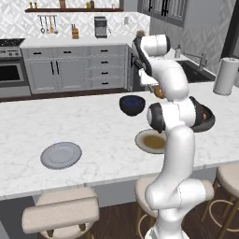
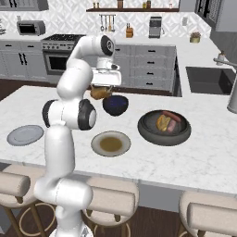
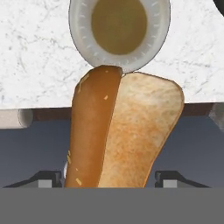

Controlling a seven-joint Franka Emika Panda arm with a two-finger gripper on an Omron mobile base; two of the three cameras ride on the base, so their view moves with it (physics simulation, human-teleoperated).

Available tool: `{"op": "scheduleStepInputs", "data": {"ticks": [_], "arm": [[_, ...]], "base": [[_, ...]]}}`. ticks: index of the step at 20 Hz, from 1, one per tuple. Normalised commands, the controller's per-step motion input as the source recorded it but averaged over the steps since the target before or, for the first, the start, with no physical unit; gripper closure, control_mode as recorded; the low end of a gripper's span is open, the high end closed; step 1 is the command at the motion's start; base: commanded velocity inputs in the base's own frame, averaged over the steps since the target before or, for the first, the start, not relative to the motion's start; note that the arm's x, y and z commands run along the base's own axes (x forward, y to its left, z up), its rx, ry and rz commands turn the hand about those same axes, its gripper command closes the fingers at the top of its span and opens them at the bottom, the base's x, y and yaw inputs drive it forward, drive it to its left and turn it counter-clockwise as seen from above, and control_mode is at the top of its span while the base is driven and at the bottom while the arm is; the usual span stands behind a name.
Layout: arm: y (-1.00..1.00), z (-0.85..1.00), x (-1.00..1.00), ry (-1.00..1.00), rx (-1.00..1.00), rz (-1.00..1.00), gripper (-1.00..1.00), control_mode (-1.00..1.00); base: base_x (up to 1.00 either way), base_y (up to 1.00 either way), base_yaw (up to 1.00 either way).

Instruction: Place one bun and one sausage from the bowl on each plate.

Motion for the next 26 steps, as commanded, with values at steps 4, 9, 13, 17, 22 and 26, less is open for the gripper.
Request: {"op": "scheduleStepInputs", "data": {"ticks": [4, 9, 13, 17, 22, 26], "arm": [[0.27, -0.49, -0.25, -0.03, 0.07, 0.00, 1.00, -1.00], [0.42, -0.39, -0.33, -0.01, 0.02, 0.00, 1.00, -1.00], [-0.14, -0.38, -0.46, -0.02, 0.00, 0.00, 1.00, -1.00], [-0.20, -0.48, -0.17, 0.00, 0.00, 0.00, 1.00, -1.00], [-0.32, -0.44, 0.00, 0.00, 0.00, 0.00, 1.00, -1.00], [-0.13, -0.56, 0.00, 0.00, 0.00, 0.00, 1.00, -1.00]], "base": [[0.00, 0.00, 0.00], [0.00, 0.00, 0.00], [0.00, 0.00, 0.00], [0.00, 0.00, 0.00], [0.00, 0.00, 0.00], [0.00, 0.00, 0.00]]}}
